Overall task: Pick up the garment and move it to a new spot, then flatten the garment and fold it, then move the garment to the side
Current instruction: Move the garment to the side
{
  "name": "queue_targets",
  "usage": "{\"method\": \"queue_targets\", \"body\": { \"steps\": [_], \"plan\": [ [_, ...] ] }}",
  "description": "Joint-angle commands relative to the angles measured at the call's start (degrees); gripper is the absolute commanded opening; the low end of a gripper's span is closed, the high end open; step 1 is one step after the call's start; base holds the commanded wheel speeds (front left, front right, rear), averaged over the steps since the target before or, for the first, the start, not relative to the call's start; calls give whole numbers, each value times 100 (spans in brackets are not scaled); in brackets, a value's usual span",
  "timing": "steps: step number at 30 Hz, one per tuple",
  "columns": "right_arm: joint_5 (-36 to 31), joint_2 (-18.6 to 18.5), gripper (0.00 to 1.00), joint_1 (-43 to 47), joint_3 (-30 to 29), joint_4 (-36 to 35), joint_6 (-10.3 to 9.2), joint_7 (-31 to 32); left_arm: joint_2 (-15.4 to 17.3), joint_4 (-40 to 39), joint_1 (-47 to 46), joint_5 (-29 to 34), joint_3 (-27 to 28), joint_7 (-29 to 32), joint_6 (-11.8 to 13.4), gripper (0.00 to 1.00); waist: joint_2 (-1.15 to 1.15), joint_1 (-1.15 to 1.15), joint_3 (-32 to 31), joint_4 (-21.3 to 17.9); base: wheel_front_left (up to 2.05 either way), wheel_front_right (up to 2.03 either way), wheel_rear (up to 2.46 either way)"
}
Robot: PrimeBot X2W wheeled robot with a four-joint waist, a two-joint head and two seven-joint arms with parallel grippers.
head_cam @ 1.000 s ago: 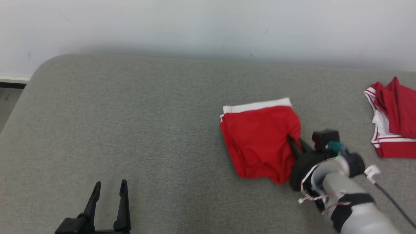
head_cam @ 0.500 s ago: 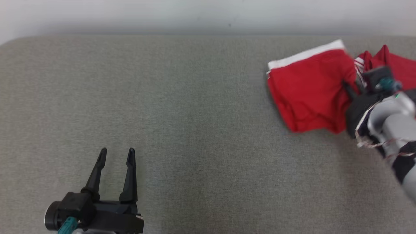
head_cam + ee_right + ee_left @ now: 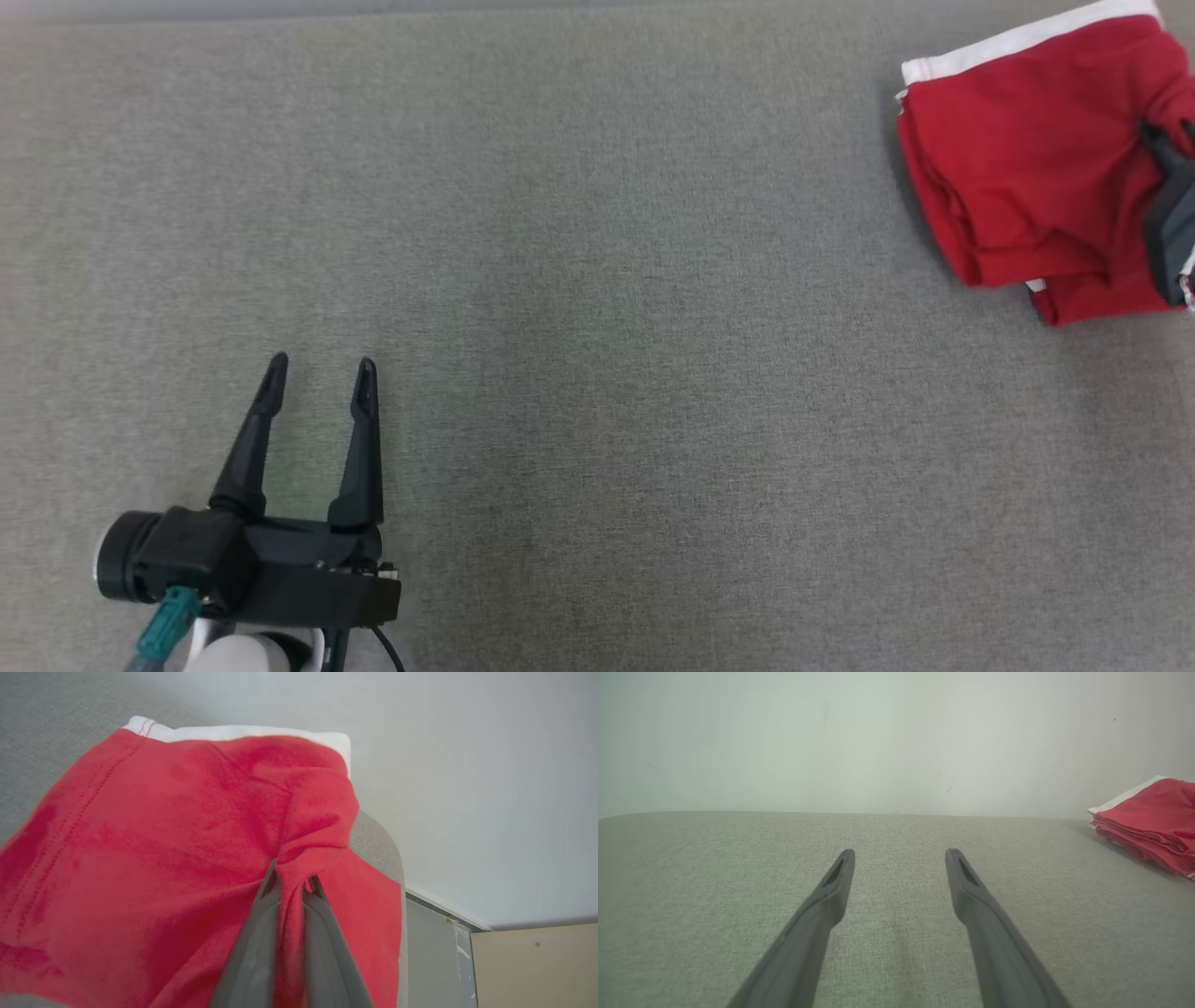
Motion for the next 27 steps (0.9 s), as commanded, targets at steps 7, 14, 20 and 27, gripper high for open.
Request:
{"method": "queue_targets", "body": {
  "steps": [7,14,20,27],
  "plan": [
    [272,-594,0,-452,285,-198,-11,313,124,-217,-149,63,25,-16,13,100,-1,-1,385,-214,0,0,0],
    [305,-1030,0,-683,582,-68,-12,459,163,-333,-235,100,-8,-16,13,100,-1,-1,610,-225,0,0,0],
    [85,-1150,0,-834,792,106,-11,393,187,-378,-290,88,-9,-16,13,100,-1,-1,694,-176,0,0,0],
    [-40,-1102,100,-948,860,368,-12,260,212,-348,-298,53,41,-16,13,100,-1,-1,713,-155,0,0,0]
  ]
}}
